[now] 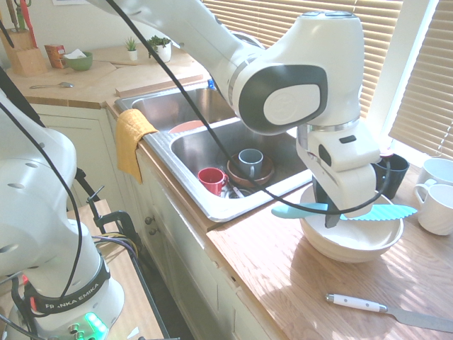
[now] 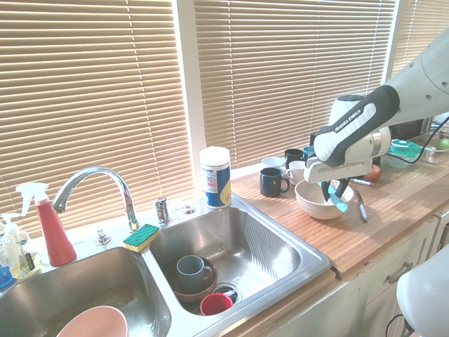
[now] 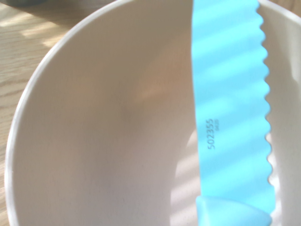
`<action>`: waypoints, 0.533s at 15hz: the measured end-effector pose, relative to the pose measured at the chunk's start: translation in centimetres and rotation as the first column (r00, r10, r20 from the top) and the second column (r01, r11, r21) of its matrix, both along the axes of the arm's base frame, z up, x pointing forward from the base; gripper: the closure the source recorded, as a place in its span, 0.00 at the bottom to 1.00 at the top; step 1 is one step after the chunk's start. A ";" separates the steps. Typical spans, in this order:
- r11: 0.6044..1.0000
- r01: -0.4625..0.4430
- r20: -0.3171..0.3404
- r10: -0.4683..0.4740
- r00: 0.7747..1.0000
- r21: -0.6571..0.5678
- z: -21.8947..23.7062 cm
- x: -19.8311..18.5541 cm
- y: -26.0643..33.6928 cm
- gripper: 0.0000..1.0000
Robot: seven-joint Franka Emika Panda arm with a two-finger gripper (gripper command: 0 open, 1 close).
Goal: Put the knife into the sink
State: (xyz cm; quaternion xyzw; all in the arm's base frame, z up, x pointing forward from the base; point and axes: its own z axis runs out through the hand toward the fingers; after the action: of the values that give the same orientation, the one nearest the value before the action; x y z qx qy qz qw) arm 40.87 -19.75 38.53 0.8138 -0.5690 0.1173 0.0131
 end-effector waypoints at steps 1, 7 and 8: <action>1.000 -0.001 -0.001 0.001 1.000 0.000 0.0 0.0 0.0 1.00; 1.000 -0.002 -0.002 0.002 1.000 -0.001 0.1 -0.1 -0.1 1.00; 1.000 -0.013 -0.007 0.013 1.000 -0.001 0.5 -0.3 -0.2 1.00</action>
State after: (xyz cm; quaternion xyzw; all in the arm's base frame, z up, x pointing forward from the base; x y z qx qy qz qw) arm 40.59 -19.94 39.02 0.8178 -0.5638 0.1147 0.0148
